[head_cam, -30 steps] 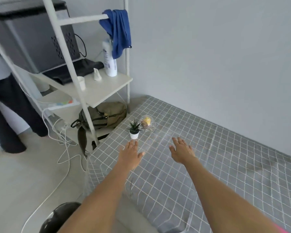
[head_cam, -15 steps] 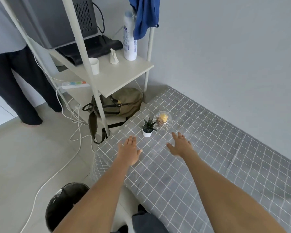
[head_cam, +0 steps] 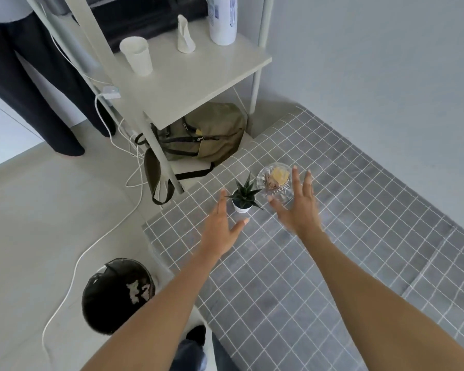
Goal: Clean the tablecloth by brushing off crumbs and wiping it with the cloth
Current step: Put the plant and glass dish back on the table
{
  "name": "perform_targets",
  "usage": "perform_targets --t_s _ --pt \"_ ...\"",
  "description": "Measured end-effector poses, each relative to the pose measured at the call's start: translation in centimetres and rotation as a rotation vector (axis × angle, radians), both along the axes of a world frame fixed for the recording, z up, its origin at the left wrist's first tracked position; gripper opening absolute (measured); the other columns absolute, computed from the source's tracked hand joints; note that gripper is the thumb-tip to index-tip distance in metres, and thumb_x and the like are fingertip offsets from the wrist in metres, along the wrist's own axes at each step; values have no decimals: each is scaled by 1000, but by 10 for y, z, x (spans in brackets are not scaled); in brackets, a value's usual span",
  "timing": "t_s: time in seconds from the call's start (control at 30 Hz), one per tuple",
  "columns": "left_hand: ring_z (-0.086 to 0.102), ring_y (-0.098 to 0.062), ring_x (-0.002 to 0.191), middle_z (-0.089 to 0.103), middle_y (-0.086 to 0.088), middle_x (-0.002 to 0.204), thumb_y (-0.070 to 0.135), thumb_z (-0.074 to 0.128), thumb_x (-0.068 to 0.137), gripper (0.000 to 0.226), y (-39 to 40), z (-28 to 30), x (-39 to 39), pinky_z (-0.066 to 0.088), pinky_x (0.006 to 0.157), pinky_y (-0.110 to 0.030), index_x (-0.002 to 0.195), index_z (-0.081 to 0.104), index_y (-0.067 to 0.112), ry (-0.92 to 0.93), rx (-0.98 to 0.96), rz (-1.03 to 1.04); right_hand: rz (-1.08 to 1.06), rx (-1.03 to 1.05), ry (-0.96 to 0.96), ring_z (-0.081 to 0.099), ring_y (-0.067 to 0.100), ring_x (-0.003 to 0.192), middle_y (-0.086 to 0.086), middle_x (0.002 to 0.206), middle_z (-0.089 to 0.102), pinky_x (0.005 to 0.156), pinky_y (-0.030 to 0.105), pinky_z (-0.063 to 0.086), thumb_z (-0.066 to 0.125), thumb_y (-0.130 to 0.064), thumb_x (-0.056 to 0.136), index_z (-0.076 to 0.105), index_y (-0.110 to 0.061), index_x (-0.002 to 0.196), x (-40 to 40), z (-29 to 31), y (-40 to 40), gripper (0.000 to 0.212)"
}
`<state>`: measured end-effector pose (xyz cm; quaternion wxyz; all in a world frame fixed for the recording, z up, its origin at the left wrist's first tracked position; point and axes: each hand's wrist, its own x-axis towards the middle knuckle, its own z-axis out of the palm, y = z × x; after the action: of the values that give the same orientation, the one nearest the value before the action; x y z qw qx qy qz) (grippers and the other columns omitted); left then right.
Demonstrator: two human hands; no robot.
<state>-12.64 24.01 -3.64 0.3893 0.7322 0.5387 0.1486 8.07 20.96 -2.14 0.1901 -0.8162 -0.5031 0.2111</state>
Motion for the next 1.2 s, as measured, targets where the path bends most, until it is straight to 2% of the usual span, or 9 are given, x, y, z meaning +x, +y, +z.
perform_targets --t_s 0.07,0.2,0.27,0.53,0.67,0.93,1.07,1.13,1.2 --pt "41 -26 135 40 -4 149 48 67 82 95 -1 -8 5 39 108 -38 152 12 15 -68 20 51 10 38 22 10 36 147 2 161 -14 106 58 31 62 -68 76 -12 -47 147 3 -6 5 105" --pt "46 -5 125 53 11 134 34 76 78 97 2 -12 15 29 95 0 152 17 12 -217 32 141 74 98 25 16 39 144 5 161 -6 102 62 34 70 -67 69 -9 -48 146 11 -20 13 112" --pt "43 7 119 51 19 126 29 78 77 97 4 -13 18 30 90 5 151 19 9 -258 48 159 88 130 35 18 38 144 6 161 -1 102 62 33 74 -63 67 0 -42 150 13 -25 17 112" --pt "55 -1 114 62 10 122 29 75 80 84 9 -19 26 34 89 4 148 30 8 -272 110 173 94 208 65 19 40 143 16 158 9 100 63 36 75 -67 60 13 -34 147 17 -36 26 112" --pt "58 -10 117 63 4 126 33 73 82 81 12 -20 24 45 97 -18 148 31 12 -279 138 147 92 239 79 37 34 135 12 150 31 101 62 40 74 -68 61 18 -31 145 18 -39 29 107" --pt "55 -2 114 63 1 125 26 74 82 79 9 -16 6 41 95 -7 148 32 12 -254 193 179 91 285 74 41 31 130 12 145 38 103 55 40 81 -58 62 20 -30 146 18 -41 31 107" --pt "64 -9 97 67 2 118 28 73 83 78 5 -10 -1 50 85 -18 148 31 14 -213 214 173 75 317 47 39 34 130 17 142 39 102 55 38 80 -56 63 22 -25 146 13 -41 27 106" --pt "65 -11 89 68 0 116 28 73 84 78 3 -7 -3 47 80 -12 148 31 13 -203 221 164 63 332 24 37 36 131 19 141 39 104 56 35 81 -55 64 23 -21 147 12 -43 21 106" --pt "61 -11 100 67 -2 119 27 73 84 77 2 -5 -4 38 84 0 148 32 12 -203 226 161 39 344 -5 36 36 131 18 140 40 108 55 31 82 -54 65 26 -17 147 11 -43 11 105"
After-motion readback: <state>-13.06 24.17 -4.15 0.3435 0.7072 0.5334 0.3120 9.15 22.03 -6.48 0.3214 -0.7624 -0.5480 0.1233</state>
